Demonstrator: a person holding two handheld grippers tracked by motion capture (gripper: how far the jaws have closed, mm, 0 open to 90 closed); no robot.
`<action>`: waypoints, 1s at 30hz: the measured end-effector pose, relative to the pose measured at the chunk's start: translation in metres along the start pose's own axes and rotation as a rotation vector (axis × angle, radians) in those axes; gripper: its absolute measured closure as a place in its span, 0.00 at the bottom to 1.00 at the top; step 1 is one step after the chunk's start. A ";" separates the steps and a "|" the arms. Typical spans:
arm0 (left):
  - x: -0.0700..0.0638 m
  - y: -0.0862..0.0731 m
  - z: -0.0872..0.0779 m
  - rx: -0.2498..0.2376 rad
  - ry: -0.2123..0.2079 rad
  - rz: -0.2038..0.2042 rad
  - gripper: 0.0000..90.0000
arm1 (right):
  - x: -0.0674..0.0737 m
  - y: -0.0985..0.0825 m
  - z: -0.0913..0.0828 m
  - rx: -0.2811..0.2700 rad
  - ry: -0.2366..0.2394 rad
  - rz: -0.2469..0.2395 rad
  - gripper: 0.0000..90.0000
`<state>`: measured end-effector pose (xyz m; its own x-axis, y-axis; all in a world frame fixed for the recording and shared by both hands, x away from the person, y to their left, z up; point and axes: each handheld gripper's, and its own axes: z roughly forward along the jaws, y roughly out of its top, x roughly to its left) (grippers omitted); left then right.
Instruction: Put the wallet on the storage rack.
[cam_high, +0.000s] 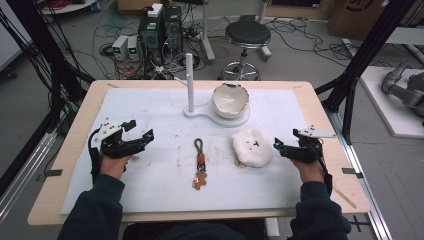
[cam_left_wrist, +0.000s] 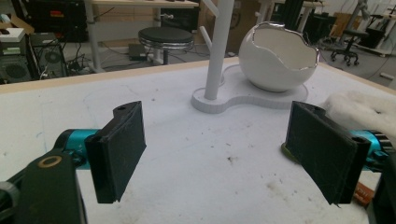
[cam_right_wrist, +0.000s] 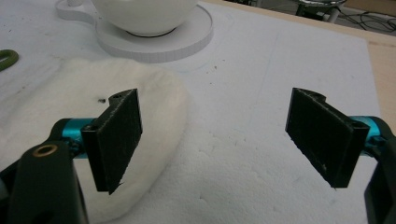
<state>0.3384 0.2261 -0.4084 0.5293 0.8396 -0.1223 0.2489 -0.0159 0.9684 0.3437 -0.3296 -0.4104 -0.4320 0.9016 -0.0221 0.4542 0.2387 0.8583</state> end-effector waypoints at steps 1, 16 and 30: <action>-0.002 0.000 0.002 0.002 -0.005 0.000 0.23 | -0.001 -0.001 0.000 0.001 0.002 0.004 0.21; -0.003 -0.002 0.004 0.016 -0.028 0.012 0.24 | -0.001 -0.003 -0.002 0.023 0.047 0.020 0.36; -0.001 -0.004 0.006 0.037 -0.029 0.007 0.25 | 0.015 -0.010 0.025 0.236 0.210 -0.007 0.35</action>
<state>0.3420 0.2222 -0.4137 0.5543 0.8233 -0.1224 0.2745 -0.0419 0.9607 0.3518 -0.3092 -0.4324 -0.5759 0.8114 0.0997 0.6086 0.3441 0.7150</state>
